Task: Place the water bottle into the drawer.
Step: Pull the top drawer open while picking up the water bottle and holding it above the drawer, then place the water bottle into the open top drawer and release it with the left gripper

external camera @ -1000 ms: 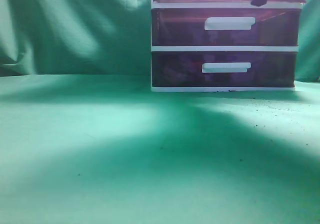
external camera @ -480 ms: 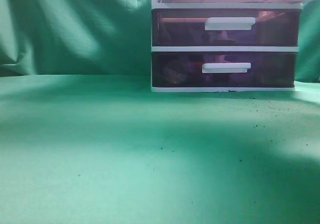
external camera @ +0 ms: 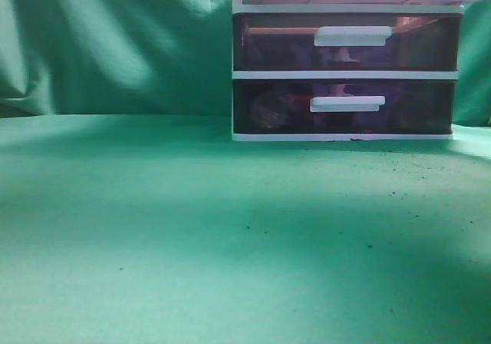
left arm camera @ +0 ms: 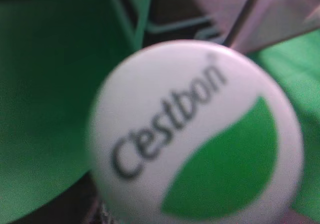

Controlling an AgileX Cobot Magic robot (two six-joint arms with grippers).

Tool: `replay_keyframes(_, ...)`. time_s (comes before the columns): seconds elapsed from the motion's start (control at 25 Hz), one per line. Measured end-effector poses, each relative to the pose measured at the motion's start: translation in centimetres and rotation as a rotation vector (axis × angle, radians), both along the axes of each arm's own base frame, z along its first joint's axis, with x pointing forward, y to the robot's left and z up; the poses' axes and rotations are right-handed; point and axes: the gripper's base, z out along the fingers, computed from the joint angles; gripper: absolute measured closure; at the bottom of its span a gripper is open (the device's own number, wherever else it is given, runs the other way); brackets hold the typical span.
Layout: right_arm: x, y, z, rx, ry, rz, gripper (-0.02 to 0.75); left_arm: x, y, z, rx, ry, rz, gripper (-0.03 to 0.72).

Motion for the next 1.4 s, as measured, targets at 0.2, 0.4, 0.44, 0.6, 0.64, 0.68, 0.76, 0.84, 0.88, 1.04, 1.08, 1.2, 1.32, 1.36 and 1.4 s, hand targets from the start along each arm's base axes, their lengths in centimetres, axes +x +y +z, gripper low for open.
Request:
replay_keyframes(0.2,0.0,0.0,0.0,-0.002,0.005,-0.002,0.639,2.0,-2.8,7.2,-0.225,-0.192,-0.175,0.398)
replay_keyframes(0.4,0.0,-0.1,-0.2,-0.012,0.017,-0.007,0.639,5.9,-7.3,11.6,-0.265,-0.31,-0.317,0.398)
replay_keyframes(0.44,0.0,-0.1,-0.2,-0.013,0.019,-0.008,0.639,6.8,-8.4,12.0,-0.264,-0.326,-0.341,0.398)
replay_keyframes(0.6,0.0,-0.1,-0.2,-0.015,0.022,-0.01,0.639,10.8,-12.6,10.9,-0.244,-0.326,-0.399,0.398)
replay_keyframes(0.64,0.0,-0.1,-0.2,-0.015,0.022,-0.01,0.639,12.1,-13.5,9.8,-0.239,-0.303,-0.402,0.398)
replay_keyframes(0.68,0.0,-0.1,-0.2,-0.015,0.022,-0.009,0.639,13.1,-14.1,8.9,-0.23,-0.286,-0.402,0.398)
replay_keyframes(0.76,0.0,-0.1,-0.2,-0.017,0.022,-0.008,0.639,15.4,-15.2,6.1,-0.2,-0.231,-0.397,0.398)
replay_keyframes(0.84,0.0,-0.1,-0.3,-0.018,0.023,-0.009,0.639,16.9,-15.9,3.9,-0.177,-0.186,-0.394,0.398)
replay_keyframes(0.88,0.0,-0.1,-0.3,-0.018,0.023,-0.008,0.639,17.4,-16.2,2.9,-0.168,-0.166,-0.394,0.398)
replay_keyframes(1.04,0.0,-0.1,-0.3,-0.018,0.023,-0.008,0.639,18.5,-16.7,1.2,-0.155,-0.128,-0.393,0.398)
replay_keyframes(1.08,0.0,-0.1,-0.3,-0.018,0.025,-0.008,0.639,18.6,-16.8,1.0,-0.156,-0.124,-0.393,0.398)
replay_keyframes(1.2,0.0,0.0,-0.3,-0.019,0.026,-0.007,0.639,18.7,-17.0,0.3,-0.147,-0.098,-0.404,0.347)
replay_keyframes(1.32,-0.1,0.0,-0.3,-0.024,0.032,-0.007,0.639,18.6,-17.0,0.2,-0.139,-0.078,-0.422,0.163)
replay_keyframes(1.36,-0.1,0.0,-0.4,-0.033,0.037,-0.008,0.639,18.5,-17.1,0.3,-0.145,-0.079,-0.423,0.095)
replay_keyframes(1.4,0.0,0.0,-0.5,-0.033,0.042,-0.01,0.639,18.5,-17.2,0.4,-0.154,-0.076,-0.426,0.059)
